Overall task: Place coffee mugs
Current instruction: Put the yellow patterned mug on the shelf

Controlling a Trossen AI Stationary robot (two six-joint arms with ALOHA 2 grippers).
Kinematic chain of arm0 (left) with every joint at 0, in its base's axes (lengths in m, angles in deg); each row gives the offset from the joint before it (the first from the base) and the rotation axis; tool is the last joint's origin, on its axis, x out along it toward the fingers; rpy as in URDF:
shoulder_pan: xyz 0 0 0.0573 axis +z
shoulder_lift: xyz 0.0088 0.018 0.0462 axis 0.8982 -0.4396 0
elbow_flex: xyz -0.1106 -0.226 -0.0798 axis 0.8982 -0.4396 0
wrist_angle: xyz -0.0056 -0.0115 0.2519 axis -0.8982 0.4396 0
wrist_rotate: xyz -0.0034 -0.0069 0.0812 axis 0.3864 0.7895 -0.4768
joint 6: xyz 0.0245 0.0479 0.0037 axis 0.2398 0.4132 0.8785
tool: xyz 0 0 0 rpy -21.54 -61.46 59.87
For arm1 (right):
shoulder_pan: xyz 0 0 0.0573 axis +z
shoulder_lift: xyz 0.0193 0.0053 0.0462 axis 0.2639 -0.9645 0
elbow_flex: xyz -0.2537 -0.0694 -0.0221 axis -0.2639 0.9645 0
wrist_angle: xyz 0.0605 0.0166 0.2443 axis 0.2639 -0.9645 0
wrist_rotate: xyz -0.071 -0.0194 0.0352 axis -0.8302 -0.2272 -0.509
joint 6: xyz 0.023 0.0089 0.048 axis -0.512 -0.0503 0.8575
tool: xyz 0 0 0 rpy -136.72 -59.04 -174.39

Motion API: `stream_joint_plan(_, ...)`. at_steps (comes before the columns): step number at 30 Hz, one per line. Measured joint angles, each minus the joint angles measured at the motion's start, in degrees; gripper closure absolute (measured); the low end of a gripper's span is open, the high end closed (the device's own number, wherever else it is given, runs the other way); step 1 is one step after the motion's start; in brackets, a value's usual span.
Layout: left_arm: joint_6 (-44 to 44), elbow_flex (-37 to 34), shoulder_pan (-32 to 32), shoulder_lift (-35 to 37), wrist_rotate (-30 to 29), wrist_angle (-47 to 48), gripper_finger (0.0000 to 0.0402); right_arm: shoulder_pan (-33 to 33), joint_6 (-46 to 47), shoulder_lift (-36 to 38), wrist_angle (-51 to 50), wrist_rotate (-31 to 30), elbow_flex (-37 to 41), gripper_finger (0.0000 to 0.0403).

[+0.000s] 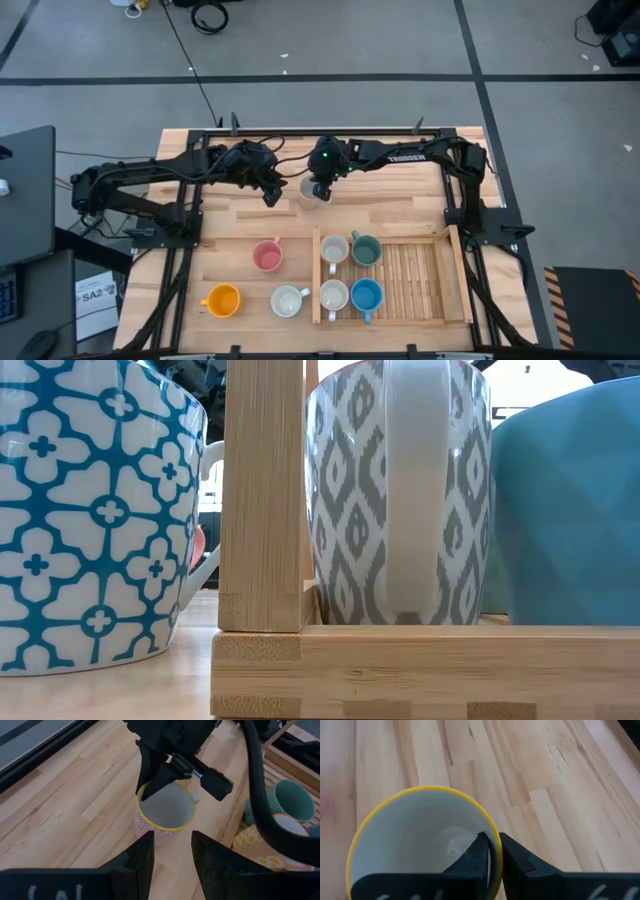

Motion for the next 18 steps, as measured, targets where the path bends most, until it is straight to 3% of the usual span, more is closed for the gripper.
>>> stream_joint_plan(11, 0.00, 0.00, 0.00, 0.00, 0.00, 0.02, 0.0264, -0.15, 2.49, 7.04, -7.62, -6.62, 0.15, 0.0375)
stream_joint_plan(18, 0.00, 0.00, -0.02, 0.00, 0.02, 0.02, 0.0264, -0.12, 6.68, 14.53, -14.87, -6.77, 0.13, 0.0375)
